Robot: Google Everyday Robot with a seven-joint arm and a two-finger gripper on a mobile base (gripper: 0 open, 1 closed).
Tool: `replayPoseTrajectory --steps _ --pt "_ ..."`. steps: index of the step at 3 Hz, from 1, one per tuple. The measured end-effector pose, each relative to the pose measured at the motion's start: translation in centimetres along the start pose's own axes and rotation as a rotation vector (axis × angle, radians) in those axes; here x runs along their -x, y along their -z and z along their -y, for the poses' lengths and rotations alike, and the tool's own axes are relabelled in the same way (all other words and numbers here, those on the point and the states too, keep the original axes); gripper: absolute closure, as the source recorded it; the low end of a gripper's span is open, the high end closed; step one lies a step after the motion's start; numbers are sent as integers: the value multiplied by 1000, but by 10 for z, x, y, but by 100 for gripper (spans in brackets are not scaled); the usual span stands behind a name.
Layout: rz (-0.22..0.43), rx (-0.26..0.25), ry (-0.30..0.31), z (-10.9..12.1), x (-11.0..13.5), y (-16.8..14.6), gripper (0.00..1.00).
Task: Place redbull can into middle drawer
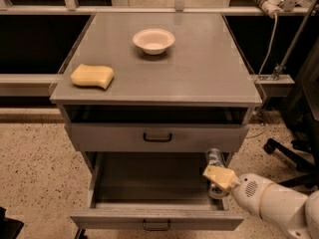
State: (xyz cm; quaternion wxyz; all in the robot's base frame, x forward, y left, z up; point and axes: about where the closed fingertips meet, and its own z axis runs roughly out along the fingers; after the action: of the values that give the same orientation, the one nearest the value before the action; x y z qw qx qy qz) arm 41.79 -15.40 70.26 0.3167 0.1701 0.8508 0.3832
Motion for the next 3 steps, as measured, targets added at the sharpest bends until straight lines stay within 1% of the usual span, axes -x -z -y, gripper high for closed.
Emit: replayPoseTrajectory --steps 1,2,3 --pt "-8 11 -27 9 -4 -6 100" --pt "-15 14 -71 25 -5 -22 100" --pt "-36 40 -99 51 -5 -63 100"
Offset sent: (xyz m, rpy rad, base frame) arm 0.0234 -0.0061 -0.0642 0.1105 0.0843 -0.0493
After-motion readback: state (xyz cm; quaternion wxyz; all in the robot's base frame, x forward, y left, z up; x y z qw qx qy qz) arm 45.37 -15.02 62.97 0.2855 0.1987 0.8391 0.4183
